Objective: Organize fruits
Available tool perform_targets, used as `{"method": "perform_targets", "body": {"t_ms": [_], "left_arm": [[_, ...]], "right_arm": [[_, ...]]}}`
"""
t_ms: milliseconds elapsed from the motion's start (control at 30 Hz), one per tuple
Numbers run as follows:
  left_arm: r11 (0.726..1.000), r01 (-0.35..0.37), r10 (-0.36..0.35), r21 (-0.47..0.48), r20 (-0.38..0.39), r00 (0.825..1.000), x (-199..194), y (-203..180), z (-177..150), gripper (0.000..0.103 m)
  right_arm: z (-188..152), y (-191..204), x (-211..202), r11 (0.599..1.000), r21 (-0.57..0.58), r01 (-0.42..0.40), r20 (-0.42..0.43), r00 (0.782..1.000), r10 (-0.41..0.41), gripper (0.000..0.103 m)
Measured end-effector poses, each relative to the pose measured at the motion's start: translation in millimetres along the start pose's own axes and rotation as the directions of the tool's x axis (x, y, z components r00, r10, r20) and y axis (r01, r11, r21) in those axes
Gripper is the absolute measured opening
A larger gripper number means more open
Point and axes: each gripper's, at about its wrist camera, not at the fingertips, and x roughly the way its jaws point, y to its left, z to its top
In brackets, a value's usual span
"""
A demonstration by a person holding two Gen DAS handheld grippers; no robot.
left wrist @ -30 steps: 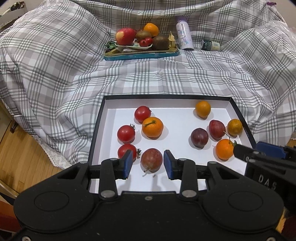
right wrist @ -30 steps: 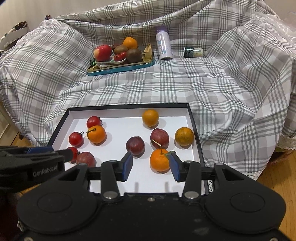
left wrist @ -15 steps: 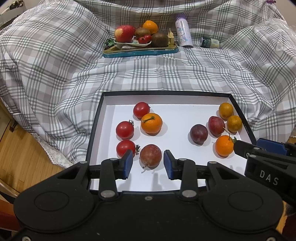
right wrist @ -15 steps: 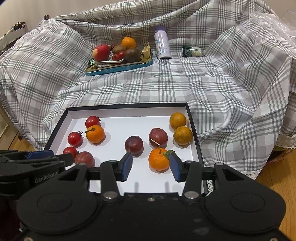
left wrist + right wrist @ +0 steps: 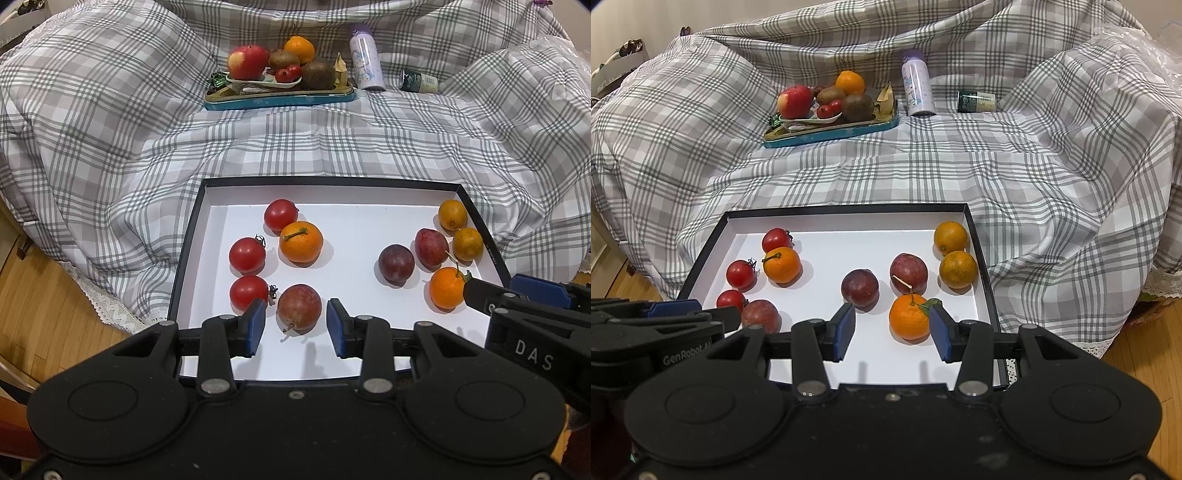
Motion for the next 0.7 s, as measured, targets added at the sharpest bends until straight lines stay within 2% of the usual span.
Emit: {"method": "perform_targets", "body": {"t_ms": [700], "left_arm": [[1.0, 0.005, -0.005, -0.001, -0.011, 1.0, 1.8, -0.3, -0.2, 0.045]], "right_arm": [[1.4, -0.6, 1.9, 1.0, -0.013, -0.004, -0.007, 1.0, 0.004, 0.047]]}}
